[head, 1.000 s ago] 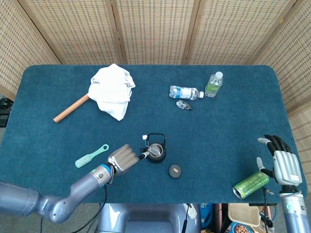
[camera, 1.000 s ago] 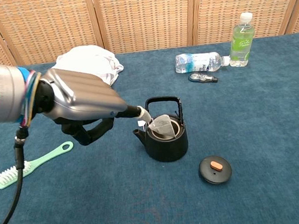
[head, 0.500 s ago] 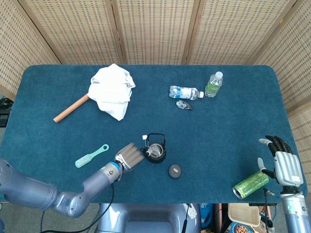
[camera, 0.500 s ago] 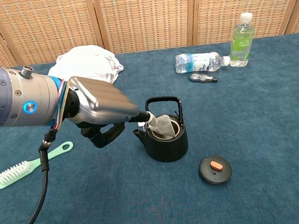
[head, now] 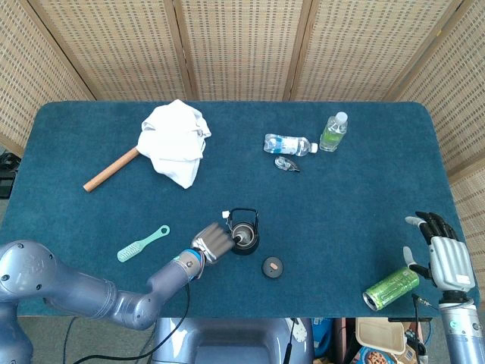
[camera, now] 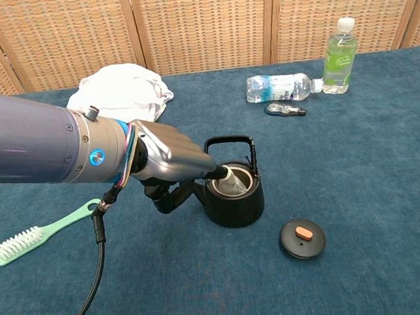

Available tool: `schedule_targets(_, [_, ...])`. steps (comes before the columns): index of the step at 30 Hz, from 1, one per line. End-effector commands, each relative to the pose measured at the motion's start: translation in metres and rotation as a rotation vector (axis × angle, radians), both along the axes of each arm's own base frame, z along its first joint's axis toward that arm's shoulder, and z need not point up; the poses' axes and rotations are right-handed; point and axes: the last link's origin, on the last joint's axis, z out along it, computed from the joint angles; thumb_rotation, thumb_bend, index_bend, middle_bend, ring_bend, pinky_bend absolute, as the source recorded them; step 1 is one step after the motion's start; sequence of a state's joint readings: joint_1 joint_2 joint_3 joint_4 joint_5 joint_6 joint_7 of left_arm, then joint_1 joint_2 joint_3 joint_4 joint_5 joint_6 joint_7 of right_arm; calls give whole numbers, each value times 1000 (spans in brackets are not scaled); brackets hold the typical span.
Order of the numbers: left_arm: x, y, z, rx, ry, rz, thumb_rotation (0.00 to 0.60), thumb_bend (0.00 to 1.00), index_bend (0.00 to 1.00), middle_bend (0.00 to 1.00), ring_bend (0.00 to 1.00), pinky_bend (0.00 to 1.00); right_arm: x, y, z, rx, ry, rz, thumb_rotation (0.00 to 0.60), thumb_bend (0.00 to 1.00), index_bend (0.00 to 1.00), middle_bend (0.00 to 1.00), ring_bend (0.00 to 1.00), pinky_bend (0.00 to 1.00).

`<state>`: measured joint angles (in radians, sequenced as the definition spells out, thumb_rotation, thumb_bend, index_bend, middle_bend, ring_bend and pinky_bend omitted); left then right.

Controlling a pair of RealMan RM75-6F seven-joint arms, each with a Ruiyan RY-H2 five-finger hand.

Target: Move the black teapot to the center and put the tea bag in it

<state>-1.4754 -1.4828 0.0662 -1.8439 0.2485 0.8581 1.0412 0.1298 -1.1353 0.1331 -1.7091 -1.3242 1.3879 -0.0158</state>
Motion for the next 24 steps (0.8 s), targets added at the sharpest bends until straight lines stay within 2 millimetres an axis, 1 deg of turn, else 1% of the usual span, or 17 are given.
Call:
schedule_targets(1, [0,-1,-1,-2,1,0,600,1000,0,787,757,740,1,0,0,1,0,4,600,578,270,231,131,208])
schedule_targets(8, [-2,-2,0,-2,9,-3,600,1000,0,786,757,740,3,1,-3,4,0,19,600,578,270,231,131,208])
schedule_targets(11, [-3,-2,-2,1,20,-9,600,1000,0,786,757,740,4,2,-4,6,-1,22,600,577,270,231,131,208])
schedule_targets(15, [1,-3,-4,-1,4,-7,600,1000,0,786,757,740,4,2,-4,4,2,22,600,577,270,231,131,208])
schedule_targets(24, [5,-5,8,-4,-43,-9,600,1000,0,785,757,740,3,2,-1,-3,1,17,600,578,270,231,131,208])
